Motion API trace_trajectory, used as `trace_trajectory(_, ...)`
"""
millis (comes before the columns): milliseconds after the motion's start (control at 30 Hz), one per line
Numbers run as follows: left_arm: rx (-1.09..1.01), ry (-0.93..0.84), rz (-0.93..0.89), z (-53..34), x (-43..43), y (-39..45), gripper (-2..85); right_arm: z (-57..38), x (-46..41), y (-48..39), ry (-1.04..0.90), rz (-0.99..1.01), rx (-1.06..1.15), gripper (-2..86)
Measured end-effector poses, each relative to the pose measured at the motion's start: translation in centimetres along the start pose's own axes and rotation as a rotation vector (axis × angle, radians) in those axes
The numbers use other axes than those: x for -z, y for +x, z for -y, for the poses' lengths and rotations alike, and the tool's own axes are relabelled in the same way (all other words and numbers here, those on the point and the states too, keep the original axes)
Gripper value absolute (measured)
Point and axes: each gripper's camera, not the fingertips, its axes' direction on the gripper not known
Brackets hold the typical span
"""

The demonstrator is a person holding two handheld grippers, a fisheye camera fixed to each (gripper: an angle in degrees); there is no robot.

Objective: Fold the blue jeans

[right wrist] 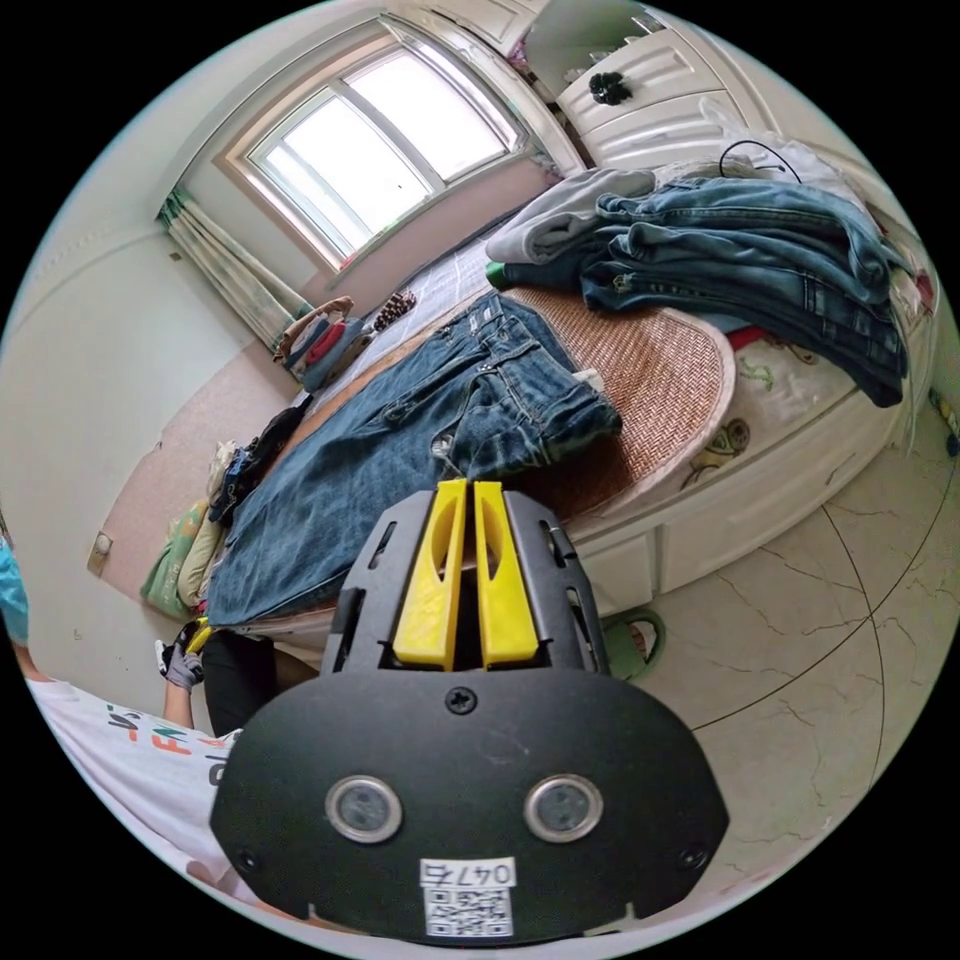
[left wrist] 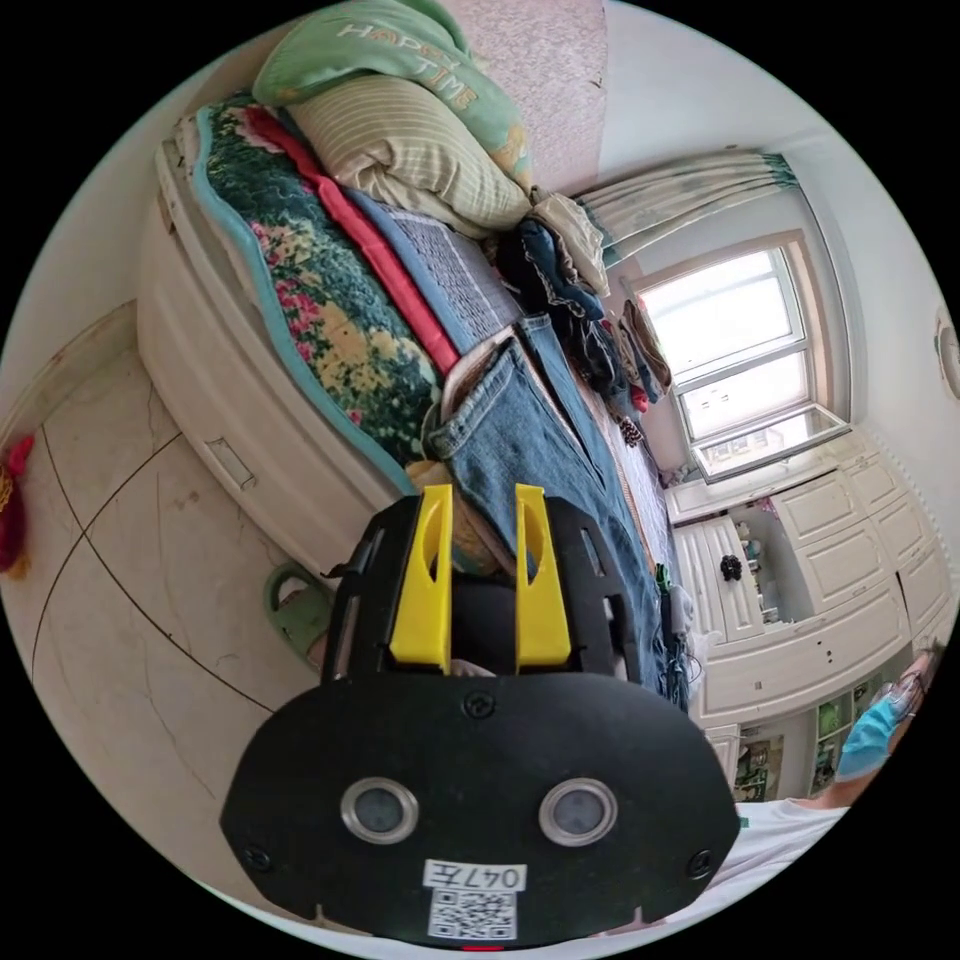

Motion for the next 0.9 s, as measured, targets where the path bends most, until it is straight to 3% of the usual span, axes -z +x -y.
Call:
trace_trajectory(67, -0.007, -0.003, 0.055, 0.0, 0.1, 0.2, 4.4, -0.8, -0.2, 0.6, 0.002, -0.001, -0.001, -0.1)
trace_trajectory(333, -0.082, 0.086, -0.024, -1.0, 1.9, 2.0, -0.2, -2.5, -1.5, 4.2, -0.009, 0.018, -0.046, 3.7)
trace_trajectory(500, -0.141, 0.145, -0.162, -0.2, 2.9, 4.1, -0.6, -4.1, -0.8, 8.7, 0.087, 0.006, -0.147, 5.8)
trace_trajectory(700, -0.187, 0.15, -0.249, 1.9, 2.5, 6.9, -0.8, -4.7, -3.8, 16.0, 0.076, 0.218, -0.289, 1.3)
trace_trajectory(900, -0.236, 0.186, -0.286, 3.7, 3.1, 10.6, -0.9, -3.3, -1.6, 16.8, 0.144, 0.297, -0.173, -0.4)
